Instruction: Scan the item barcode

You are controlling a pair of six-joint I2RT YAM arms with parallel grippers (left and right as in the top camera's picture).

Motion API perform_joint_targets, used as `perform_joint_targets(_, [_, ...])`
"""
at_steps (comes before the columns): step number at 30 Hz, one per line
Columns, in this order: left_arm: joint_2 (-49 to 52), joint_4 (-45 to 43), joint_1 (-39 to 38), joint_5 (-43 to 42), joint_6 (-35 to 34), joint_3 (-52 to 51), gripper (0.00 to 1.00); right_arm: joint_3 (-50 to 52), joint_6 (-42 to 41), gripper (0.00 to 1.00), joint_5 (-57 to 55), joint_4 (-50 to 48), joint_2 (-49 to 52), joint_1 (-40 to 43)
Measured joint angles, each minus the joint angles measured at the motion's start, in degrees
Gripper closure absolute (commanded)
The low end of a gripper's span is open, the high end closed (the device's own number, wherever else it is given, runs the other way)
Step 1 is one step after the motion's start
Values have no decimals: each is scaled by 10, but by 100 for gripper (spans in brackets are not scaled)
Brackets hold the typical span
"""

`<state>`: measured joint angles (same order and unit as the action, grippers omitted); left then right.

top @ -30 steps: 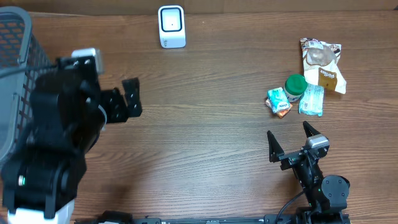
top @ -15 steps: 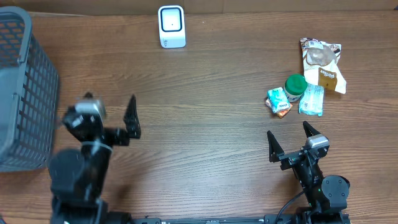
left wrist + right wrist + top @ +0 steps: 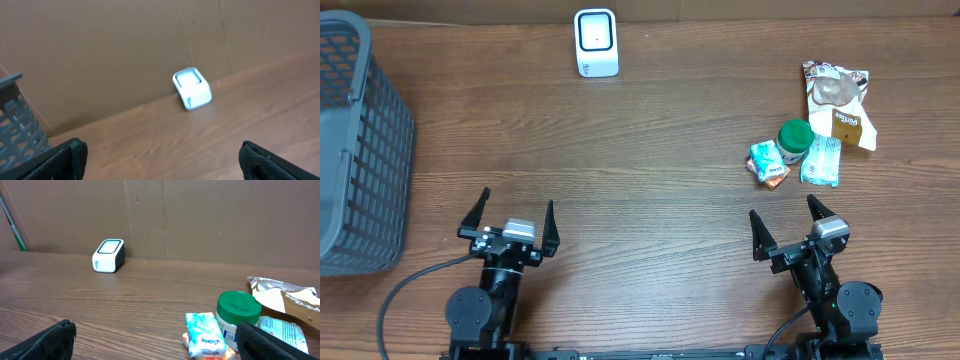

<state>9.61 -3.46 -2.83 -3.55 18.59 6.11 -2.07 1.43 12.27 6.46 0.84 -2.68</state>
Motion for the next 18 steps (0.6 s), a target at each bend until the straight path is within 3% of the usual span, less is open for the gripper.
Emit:
perform_joint_targets(5, [-38,4,11,10,31,-46,0,0,0,0,0,0,0,0])
perform_joint_targets(10, [-84,76,19,25,48,-55,0,0,0,0,0,0,0,0])
perform_joint_targets(18, [-86,79,26,30,50,-56,0,0,0,0,0,0,0,0])
